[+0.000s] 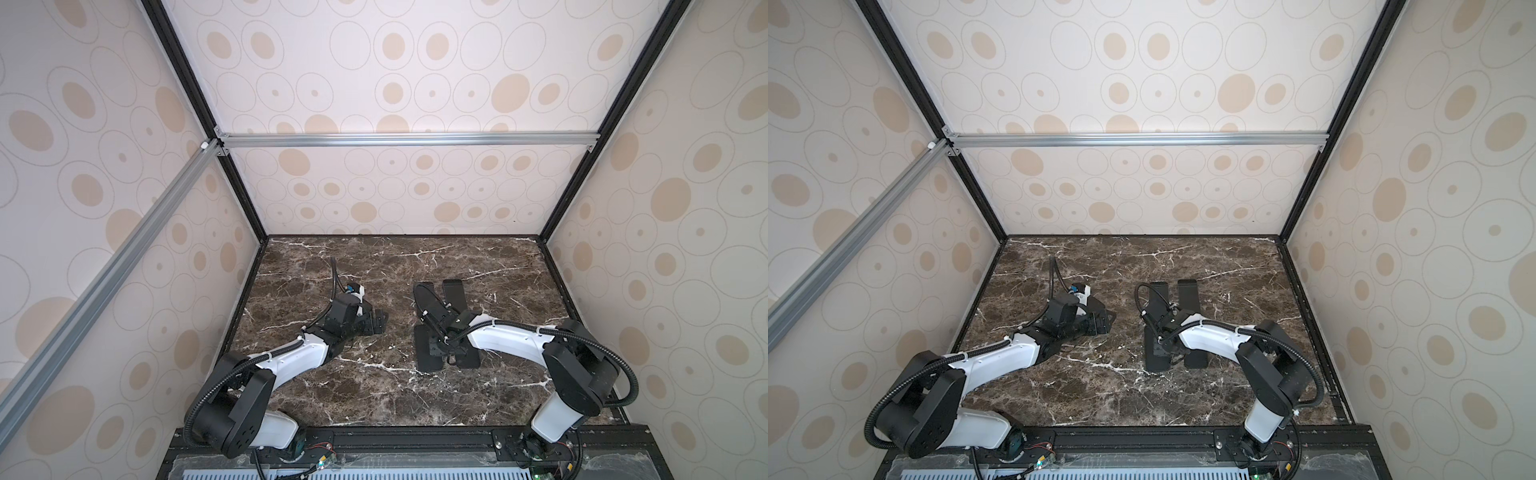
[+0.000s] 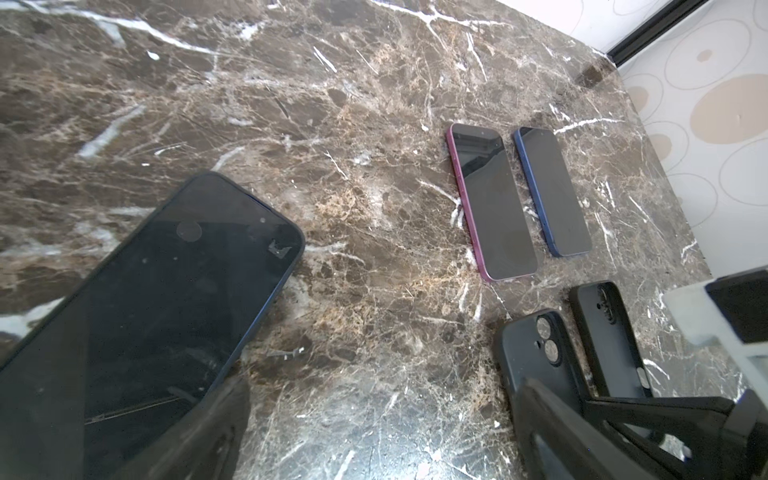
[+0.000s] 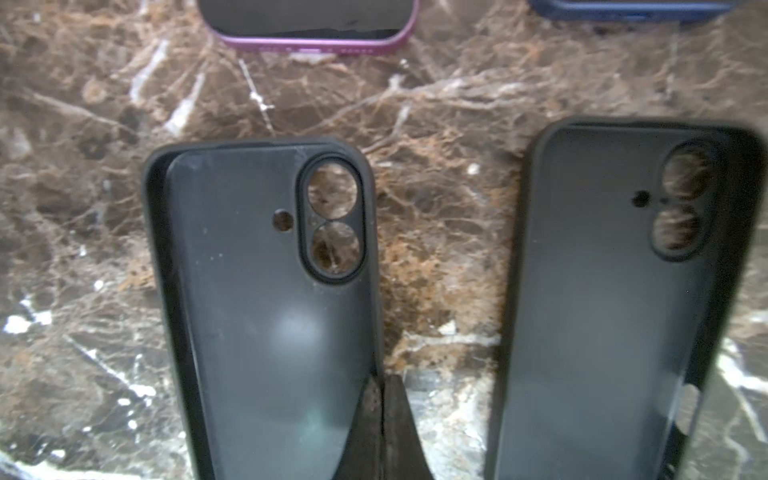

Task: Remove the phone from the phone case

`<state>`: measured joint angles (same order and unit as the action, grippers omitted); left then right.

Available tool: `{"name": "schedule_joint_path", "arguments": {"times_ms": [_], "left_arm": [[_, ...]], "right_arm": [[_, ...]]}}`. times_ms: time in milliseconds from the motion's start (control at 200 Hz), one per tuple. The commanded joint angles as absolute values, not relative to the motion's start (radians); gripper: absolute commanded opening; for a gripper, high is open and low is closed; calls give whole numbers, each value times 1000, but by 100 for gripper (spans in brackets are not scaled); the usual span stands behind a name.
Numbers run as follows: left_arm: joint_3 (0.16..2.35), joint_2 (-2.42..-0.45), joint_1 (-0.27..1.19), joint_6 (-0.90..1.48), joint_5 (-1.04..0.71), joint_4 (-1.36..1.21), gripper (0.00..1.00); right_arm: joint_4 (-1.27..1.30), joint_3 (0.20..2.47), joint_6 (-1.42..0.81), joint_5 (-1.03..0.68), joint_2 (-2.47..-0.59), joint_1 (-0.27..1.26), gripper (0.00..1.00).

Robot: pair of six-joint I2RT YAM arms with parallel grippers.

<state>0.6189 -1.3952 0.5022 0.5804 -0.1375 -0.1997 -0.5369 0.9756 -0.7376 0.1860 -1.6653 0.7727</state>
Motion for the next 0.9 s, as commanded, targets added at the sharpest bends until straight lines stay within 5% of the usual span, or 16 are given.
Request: {"name": "schedule_joint_path", "arguments": {"times_ms": [0, 330, 455, 680, 895], "left_arm": [[655, -1382, 506, 565, -114, -193, 99], [647, -1389, 506, 575, -121, -209, 99], [650, -1385, 507, 576, -113, -198, 99], [714, -1368, 469, 531, -10, -69, 99], [737, -1401, 328, 558, -17, -1, 99]], "right_arm": [[-578, 963, -765, 212, -1653, 759, 0], [-572, 942, -769, 210, -1654, 752, 0], [-581, 952, -767, 222, -1651, 749, 7], [-565, 968, -734, 248, -1556, 751, 41], [-473, 1007, -666, 217, -1535, 783, 54]]}}
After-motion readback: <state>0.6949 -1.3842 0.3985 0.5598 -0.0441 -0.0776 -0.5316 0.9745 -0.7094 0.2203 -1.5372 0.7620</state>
